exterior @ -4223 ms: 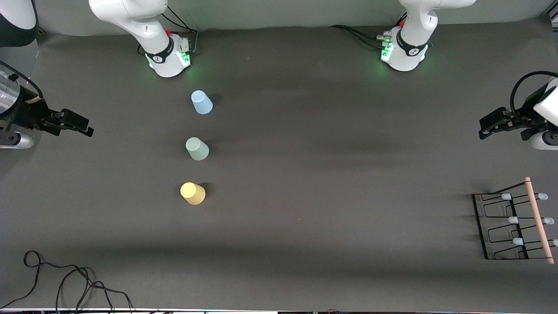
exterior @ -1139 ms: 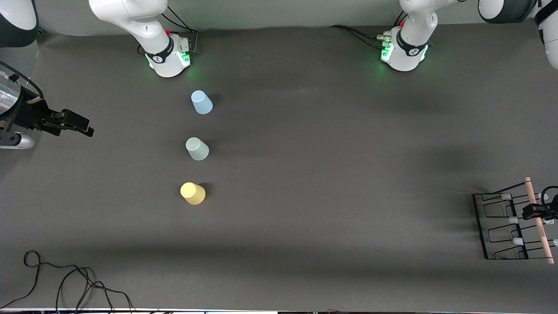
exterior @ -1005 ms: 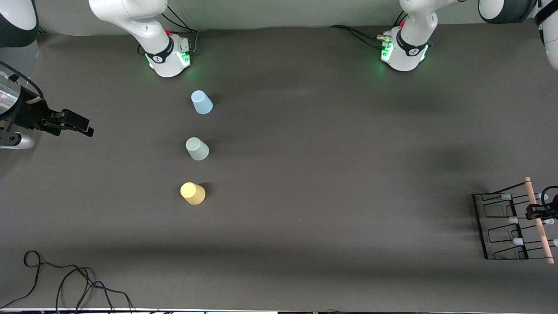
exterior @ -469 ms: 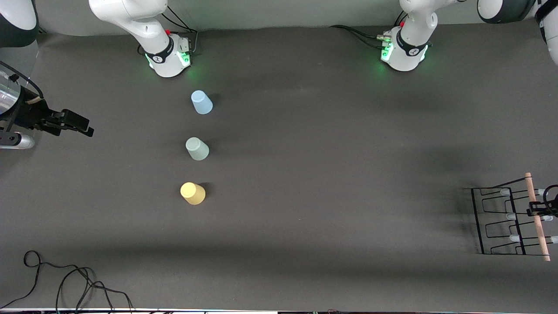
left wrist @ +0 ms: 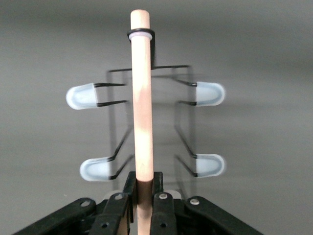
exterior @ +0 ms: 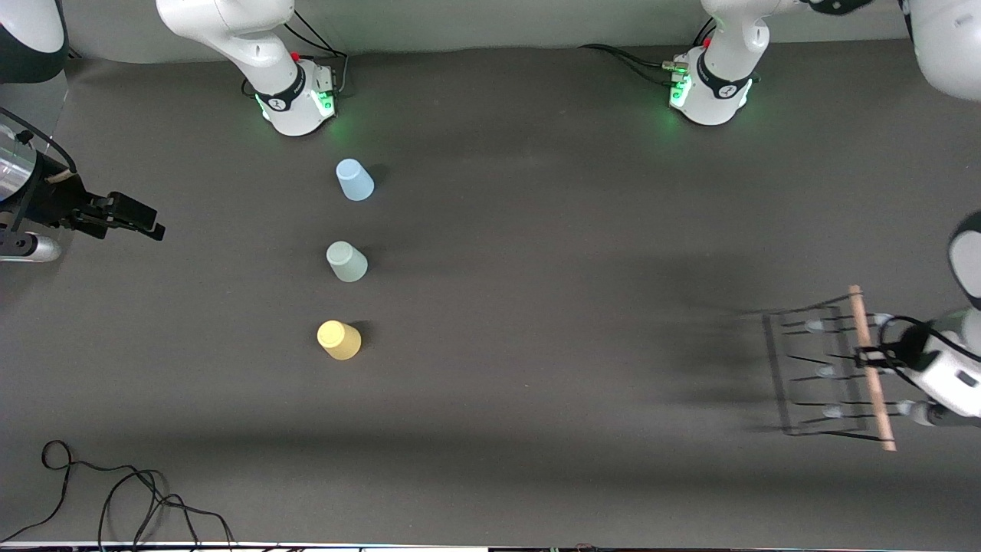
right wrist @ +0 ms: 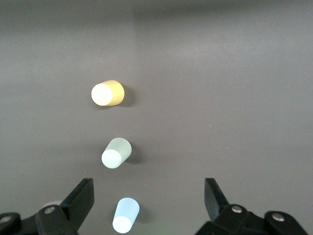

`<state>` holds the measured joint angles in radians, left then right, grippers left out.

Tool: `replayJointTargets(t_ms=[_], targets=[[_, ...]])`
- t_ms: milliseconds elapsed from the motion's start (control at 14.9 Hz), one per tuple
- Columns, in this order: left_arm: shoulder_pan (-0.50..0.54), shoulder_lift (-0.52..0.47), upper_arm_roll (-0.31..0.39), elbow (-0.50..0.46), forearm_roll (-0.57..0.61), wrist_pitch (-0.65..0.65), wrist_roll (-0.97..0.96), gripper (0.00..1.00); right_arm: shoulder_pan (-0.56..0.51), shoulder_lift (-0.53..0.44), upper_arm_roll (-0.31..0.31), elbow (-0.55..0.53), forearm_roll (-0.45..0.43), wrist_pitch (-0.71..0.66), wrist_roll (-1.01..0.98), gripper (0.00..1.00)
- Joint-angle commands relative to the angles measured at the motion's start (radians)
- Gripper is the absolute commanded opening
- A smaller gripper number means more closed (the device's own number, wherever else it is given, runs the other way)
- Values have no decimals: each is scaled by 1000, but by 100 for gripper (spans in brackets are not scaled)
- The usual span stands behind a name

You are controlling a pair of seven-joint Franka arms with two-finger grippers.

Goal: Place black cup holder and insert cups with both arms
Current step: 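Grasp the wooden handle of the cup rack with the left gripper, then carry the rack with the left gripper to the table middle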

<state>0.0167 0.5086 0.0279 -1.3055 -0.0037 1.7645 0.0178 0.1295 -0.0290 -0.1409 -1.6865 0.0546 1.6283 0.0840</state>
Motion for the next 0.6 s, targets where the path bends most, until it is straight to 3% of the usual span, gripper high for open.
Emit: replayJointTargets(t_ms=[0,201,536], targets=[[-70,-227,1,-248,-7,41,-36,0,1,-11,0,-2,-18,-2,-10,100],[-202,-337,-6,-362,-9,37,-181,0,1,-12,3,-2,-21,-12,-6,100],[-443,-340,-8,-405,-7,47,-439,0,4,-11,7,-9,-21,-10,2,100]])
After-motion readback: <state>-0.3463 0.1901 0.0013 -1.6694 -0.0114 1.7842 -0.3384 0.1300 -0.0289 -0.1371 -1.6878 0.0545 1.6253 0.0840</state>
